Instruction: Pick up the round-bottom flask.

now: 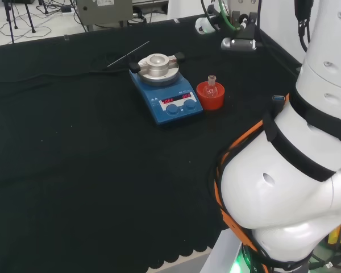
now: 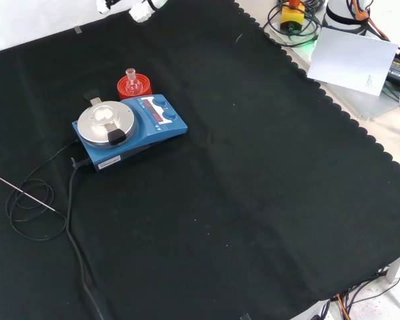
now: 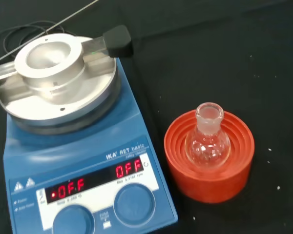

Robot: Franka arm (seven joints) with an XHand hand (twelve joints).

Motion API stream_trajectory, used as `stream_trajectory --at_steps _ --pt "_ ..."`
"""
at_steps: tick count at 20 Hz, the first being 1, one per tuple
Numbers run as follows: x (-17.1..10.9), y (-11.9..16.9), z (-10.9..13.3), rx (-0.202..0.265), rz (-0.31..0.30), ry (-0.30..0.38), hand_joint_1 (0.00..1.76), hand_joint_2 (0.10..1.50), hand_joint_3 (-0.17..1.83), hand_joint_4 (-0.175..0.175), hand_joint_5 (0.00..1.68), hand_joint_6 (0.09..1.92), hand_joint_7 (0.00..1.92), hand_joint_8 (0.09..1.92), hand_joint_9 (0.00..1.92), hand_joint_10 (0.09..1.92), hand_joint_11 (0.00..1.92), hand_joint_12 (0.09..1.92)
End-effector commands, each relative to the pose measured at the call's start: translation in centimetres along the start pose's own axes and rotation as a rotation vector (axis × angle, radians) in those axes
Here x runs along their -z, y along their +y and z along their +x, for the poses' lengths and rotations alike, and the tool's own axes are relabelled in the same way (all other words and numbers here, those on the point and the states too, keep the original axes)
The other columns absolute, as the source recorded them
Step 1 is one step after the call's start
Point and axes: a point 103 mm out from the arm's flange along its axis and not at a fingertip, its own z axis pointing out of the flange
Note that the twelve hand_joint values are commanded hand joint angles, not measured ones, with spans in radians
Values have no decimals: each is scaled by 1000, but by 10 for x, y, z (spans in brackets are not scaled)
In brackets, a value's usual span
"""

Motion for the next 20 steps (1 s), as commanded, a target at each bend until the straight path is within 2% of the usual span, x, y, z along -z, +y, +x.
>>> stream_trajectory --at_steps 1,8,14,17,20 --pt "-32 29 -24 -19 -36 86 387 1223 182 -44 380 87 81 544 190 739 0 1100" --pt "-53 40 -30 -23 -36 92 484 1170 178 -55 431 87 122 595 262 755 0 1193" --pt "-72 43 -36 -27 -41 125 532 1135 182 -57 445 87 141 619 286 760 0 1213" --pt "-81 43 -39 -27 -48 130 674 1063 172 -59 455 87 154 633 301 758 0 1238" --pt "-93 43 -43 -40 -48 136 760 936 340 -60 471 87 166 648 320 747 0 1260"
